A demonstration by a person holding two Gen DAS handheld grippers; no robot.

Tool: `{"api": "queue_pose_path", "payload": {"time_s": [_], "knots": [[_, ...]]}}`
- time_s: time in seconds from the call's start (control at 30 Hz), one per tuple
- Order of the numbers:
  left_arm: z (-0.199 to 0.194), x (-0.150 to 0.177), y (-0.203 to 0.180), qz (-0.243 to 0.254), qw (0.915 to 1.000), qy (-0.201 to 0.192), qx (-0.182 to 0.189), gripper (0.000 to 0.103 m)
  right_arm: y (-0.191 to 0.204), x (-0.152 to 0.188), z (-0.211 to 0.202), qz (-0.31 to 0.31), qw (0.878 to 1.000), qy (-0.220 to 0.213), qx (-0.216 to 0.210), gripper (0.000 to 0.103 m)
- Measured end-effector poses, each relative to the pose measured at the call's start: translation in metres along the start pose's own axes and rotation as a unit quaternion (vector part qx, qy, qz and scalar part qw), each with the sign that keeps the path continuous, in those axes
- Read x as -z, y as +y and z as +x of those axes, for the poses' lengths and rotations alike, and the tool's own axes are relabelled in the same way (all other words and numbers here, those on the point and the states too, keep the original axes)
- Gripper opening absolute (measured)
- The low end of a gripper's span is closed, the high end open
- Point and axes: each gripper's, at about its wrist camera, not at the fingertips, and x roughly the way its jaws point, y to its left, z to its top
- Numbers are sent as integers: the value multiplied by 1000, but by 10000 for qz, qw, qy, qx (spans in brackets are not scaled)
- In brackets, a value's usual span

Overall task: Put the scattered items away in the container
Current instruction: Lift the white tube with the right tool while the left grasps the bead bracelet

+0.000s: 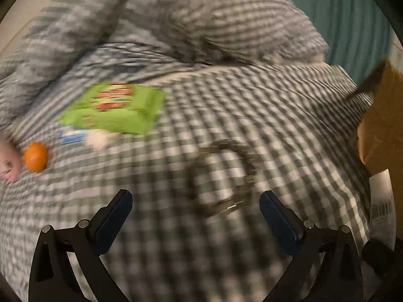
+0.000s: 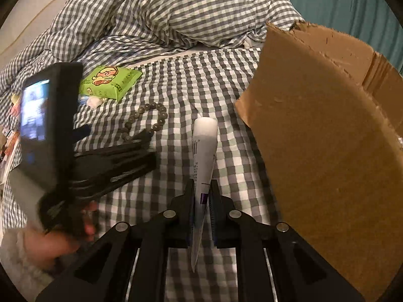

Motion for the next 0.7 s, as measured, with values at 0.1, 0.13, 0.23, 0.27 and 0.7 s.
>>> {"api": "queue_pose_path", "payload": {"time_s": [0.1,0.13,0.23,0.27,0.7], "knots": [[22,-6,-11,177,9997,116,-109,103,-3,-1,5,48,9999,40,-121,10],[26,-8,-9,100,9999,119,-38,103,-4,-1,7,65,9998,50,-166,10],[36,-15,10,-401,9978,308,438,84,-5,0,12,85,9997,93,-224,10],[34,-15,14,-452,9975,302,462,72,-5,1,13,86,9997,104,-223,10],[-67,0,51,-343,9964,-180,760,0,22,1,-28,-114,9992,-191,-335,10]]}}
